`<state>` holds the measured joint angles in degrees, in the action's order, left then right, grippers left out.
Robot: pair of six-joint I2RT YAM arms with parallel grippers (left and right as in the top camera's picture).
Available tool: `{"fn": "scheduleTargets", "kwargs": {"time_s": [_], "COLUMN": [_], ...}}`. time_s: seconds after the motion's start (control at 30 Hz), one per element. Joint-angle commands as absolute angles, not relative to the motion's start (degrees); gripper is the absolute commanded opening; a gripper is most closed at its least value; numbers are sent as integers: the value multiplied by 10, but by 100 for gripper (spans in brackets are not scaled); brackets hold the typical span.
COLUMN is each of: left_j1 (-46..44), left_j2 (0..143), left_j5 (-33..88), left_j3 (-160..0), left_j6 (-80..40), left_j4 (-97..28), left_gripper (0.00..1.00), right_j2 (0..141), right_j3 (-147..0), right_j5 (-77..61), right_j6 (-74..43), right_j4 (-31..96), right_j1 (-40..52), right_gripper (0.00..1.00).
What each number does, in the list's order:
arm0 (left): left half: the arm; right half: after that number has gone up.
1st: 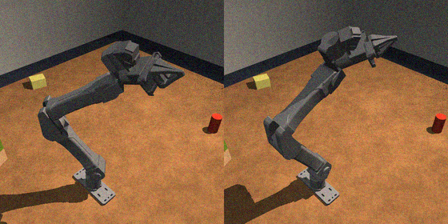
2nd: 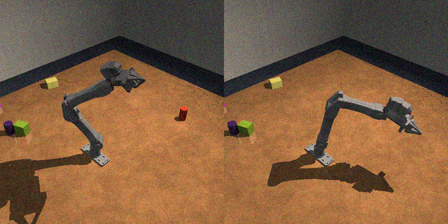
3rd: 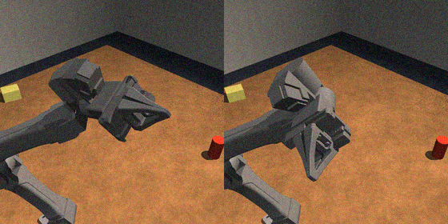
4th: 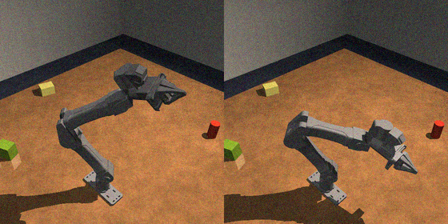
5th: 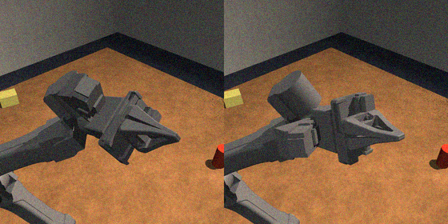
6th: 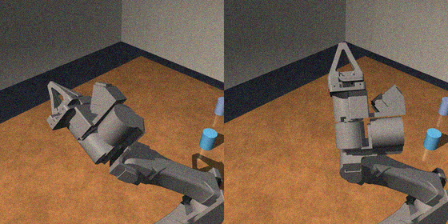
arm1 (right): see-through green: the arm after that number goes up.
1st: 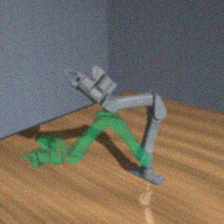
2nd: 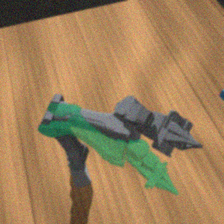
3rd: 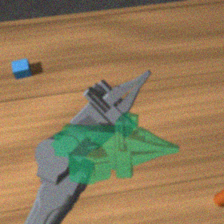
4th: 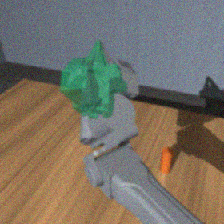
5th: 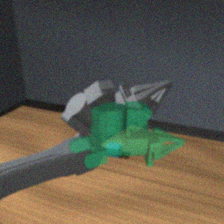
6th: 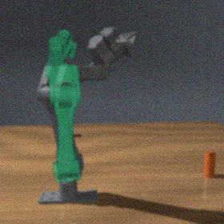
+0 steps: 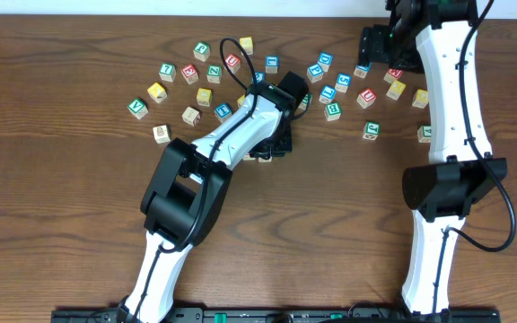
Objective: Spell out AI2
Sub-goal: 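Carry the I block to the right of the A block and lower it, then release the I block, retract the left arm, move right gripper to blue 2 block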
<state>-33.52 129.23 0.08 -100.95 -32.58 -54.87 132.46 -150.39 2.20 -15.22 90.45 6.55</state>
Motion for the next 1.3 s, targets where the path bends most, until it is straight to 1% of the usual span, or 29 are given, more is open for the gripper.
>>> {"fn": "scheduleTargets", "kwargs": {"time_s": [0.0,0.3,0.57,0.63,0.83,1.07,1.27], "left_j1": [-334,-334,-335,-335,-334,-325,-287], "left_j2": [1304,1304,1304,1304,1302,1274,1202], "left_j5": [4,4,10,11,11,11,10], "left_j3": [-995,-995,-995,-995,-1006,-1045,-1063], "left_j6": [-288,-267,-318,-318,-317,-284,-272], "left_j4": [-550,-545,-541,-537,-540,-555,-561], "left_gripper": [31,30,32,40,51,52,51], "right_j2": [1312,1312,1312,1312,1312,1312,1312], "right_j3": [-1514,-1514,-1514,-1514,-1514,-1514,-1514], "right_j5": [27,27,27,27,27,27,24], "right_j6": [-145,-145,-145,-145,-145,-145,-145], "right_j4": [907,907,907,907,907,907,906], "right_j1": [64,64,64,64,64,64,65], "right_gripper": [85,85,85,85,86,86,86]}}
